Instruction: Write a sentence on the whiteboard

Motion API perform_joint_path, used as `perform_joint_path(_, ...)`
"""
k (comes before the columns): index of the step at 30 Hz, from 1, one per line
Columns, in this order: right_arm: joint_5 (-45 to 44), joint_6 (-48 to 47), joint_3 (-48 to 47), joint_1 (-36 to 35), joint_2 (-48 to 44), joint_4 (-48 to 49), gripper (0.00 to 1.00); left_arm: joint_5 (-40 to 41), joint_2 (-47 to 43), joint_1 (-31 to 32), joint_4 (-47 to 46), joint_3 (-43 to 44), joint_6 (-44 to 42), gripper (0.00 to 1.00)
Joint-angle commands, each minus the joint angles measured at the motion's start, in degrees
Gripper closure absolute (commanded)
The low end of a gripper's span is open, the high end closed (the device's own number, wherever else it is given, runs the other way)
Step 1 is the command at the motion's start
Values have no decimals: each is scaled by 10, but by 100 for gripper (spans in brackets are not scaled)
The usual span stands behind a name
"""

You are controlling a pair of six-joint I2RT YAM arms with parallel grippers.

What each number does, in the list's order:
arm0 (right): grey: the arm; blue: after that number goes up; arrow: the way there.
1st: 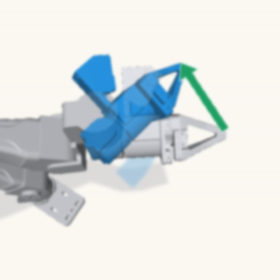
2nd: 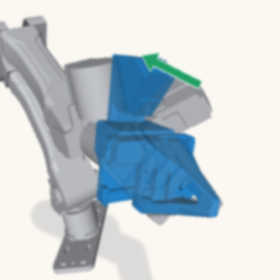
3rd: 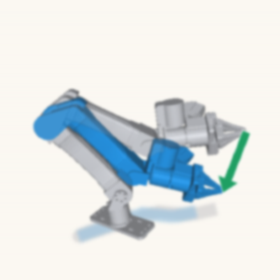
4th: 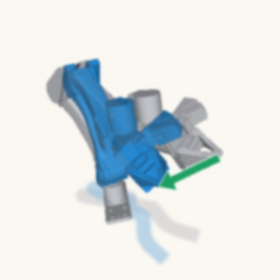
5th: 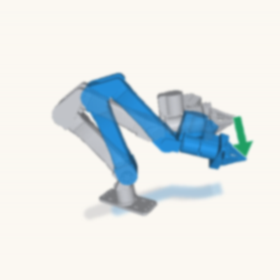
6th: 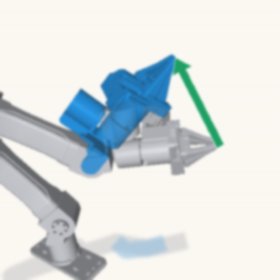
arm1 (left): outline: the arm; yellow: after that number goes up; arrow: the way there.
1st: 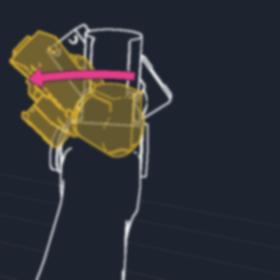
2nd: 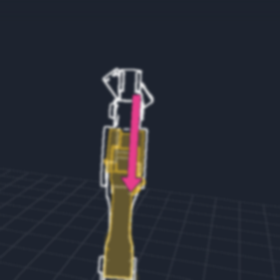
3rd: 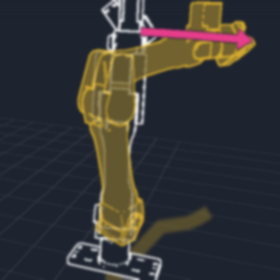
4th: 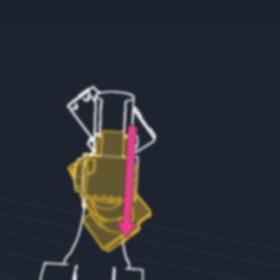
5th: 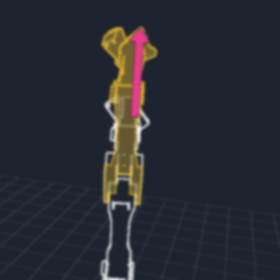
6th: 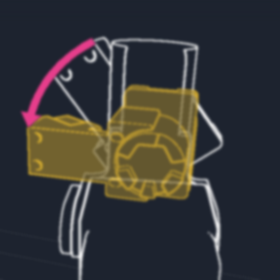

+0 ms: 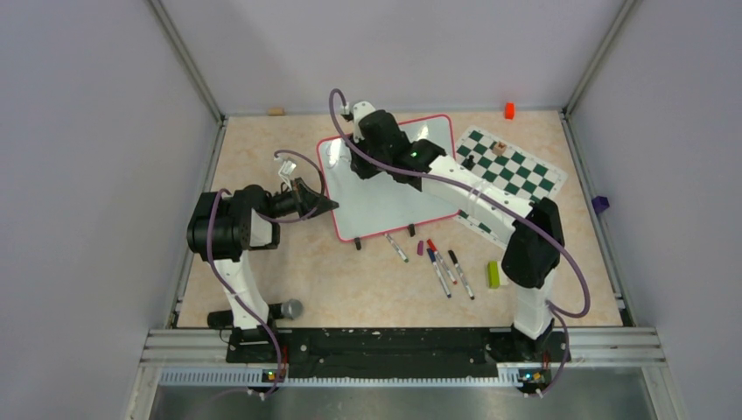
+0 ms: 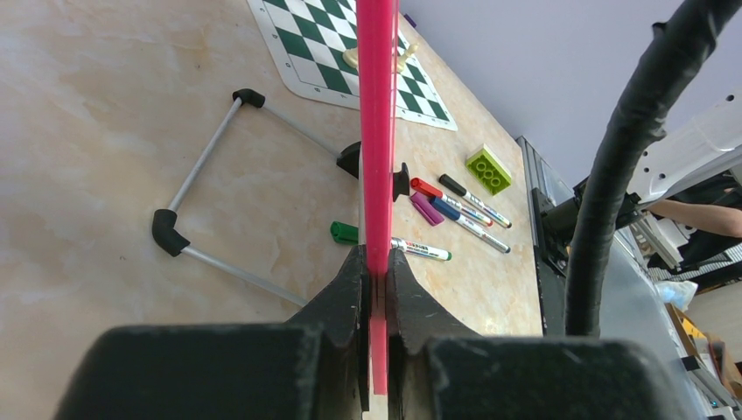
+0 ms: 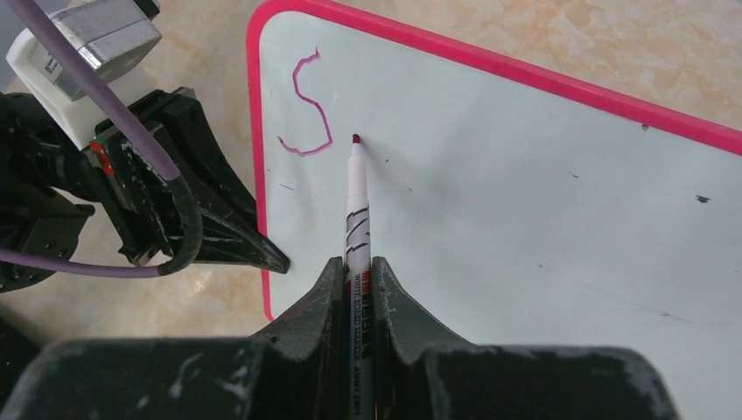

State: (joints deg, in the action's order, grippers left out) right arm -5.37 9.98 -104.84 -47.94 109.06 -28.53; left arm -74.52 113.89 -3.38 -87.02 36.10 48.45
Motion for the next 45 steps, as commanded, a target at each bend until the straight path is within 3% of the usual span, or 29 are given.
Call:
perform_joint_path(1,-24,-8,-38,-6,6,1,100,-31,-11,8,-57,11,-13,100)
perform_joint_path(45,-24,-16,-9,-7,0,-32,100,-33,-10,9,-56,10,-15,100)
